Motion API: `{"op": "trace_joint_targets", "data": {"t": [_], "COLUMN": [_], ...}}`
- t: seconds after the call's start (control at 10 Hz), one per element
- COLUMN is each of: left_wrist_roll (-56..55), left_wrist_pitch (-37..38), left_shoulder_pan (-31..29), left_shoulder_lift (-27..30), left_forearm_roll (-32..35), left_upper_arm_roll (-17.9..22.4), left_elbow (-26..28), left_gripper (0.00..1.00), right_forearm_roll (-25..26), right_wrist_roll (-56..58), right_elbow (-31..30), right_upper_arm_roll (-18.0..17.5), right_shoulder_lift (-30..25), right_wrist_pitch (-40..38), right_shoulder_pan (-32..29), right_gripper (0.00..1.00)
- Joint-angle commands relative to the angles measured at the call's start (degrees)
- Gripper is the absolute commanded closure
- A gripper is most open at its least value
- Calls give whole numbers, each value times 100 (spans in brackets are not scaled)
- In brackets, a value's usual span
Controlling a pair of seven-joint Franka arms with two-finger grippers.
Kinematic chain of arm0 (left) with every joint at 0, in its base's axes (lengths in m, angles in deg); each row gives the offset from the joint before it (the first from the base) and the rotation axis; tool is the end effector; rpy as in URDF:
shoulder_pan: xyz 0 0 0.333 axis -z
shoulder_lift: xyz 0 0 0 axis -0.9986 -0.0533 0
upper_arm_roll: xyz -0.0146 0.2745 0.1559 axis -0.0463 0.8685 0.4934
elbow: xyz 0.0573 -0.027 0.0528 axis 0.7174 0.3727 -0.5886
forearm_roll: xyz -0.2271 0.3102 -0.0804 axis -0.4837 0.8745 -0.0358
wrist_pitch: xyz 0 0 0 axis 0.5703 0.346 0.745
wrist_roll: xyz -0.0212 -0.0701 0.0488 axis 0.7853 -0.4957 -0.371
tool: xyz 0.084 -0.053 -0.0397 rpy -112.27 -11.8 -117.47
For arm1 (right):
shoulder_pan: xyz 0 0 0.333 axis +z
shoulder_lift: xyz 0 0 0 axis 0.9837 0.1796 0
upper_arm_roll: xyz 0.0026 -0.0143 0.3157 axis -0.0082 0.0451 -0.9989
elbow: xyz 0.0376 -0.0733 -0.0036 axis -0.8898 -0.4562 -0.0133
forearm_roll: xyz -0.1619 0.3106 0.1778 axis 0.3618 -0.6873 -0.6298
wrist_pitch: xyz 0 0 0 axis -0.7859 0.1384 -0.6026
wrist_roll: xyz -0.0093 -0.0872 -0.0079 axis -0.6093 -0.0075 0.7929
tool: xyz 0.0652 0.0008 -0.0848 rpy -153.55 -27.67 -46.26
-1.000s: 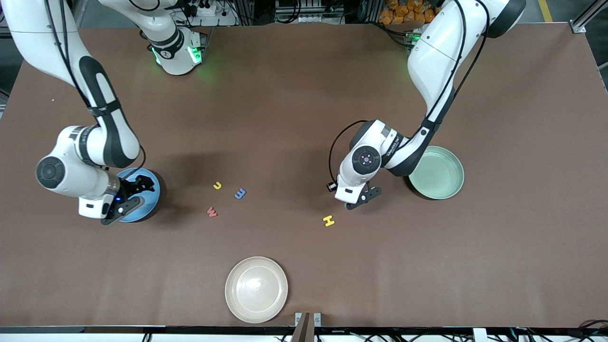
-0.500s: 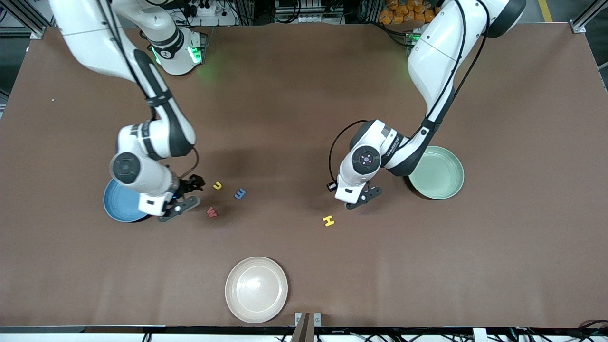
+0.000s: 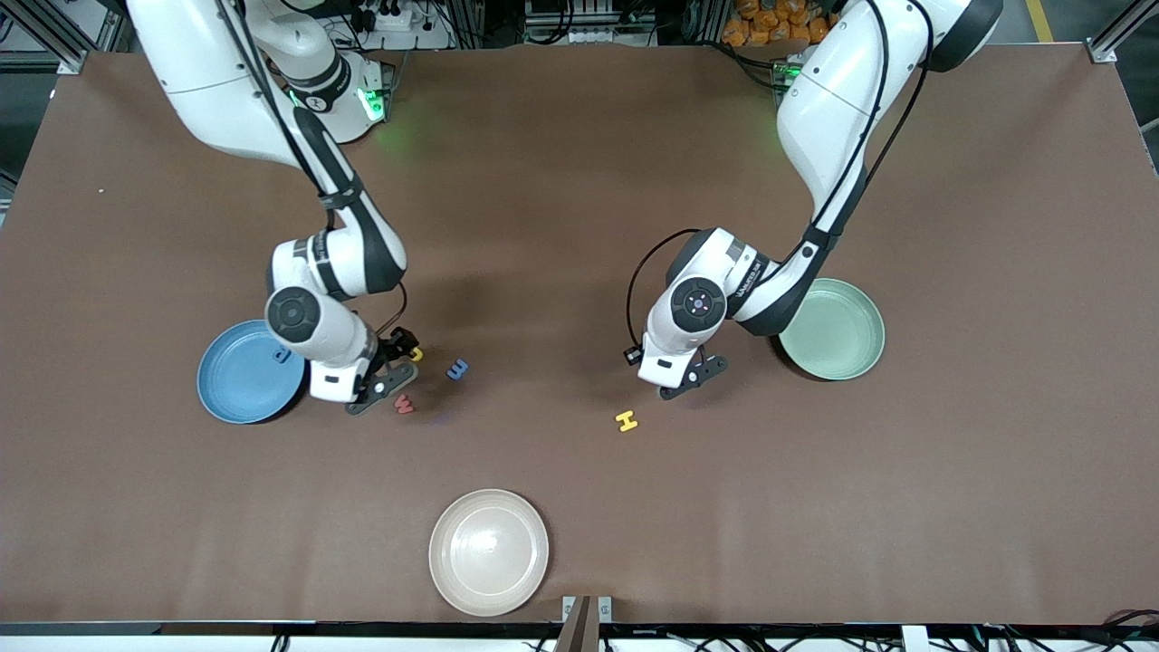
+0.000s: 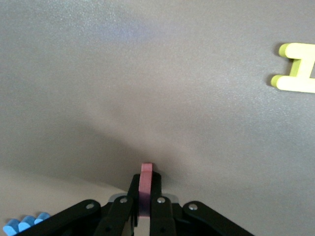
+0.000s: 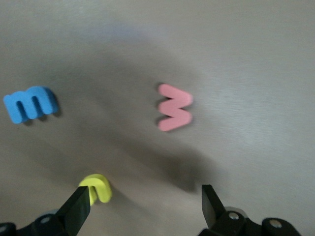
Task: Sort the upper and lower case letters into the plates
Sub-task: 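Grasp the yellow n with the right gripper while the left gripper lifts Q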
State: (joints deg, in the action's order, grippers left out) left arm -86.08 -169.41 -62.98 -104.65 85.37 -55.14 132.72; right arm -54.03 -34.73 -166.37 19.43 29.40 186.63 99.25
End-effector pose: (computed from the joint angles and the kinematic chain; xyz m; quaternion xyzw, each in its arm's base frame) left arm 0.5608 -0.3930 0.1756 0.9673 0.2419 -0.0716 0.0243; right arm 0.5822 0.1780 0.1797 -0.9468 -0.3210 0.0223 0.0105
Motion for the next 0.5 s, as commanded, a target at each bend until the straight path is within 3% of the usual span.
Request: {"op": "trace_joint_targets", "data": {"t": [0.0, 0.4], "left_wrist_roll": [78, 1202], "left_wrist_pitch": [156, 1596], "left_shoulder_pan": [-49, -681], "left_shoulder_lift": [97, 869], "left_forearm_roll": [147, 155], "left_upper_arm_roll": [15, 15], "left_elbow": [69, 104], "left_gripper": [100, 100], "right_forearm_roll": [18, 18], "right_wrist_roll": [82, 38], "right_elbow": [-451, -584], "right_upper_arm_roll": [29, 37], "right_shoulder_lift": [-92, -92], "right_wrist_pitch": [486, 620], "right_shoulder_pan": [194, 378], "right_gripper": [0, 0]}}
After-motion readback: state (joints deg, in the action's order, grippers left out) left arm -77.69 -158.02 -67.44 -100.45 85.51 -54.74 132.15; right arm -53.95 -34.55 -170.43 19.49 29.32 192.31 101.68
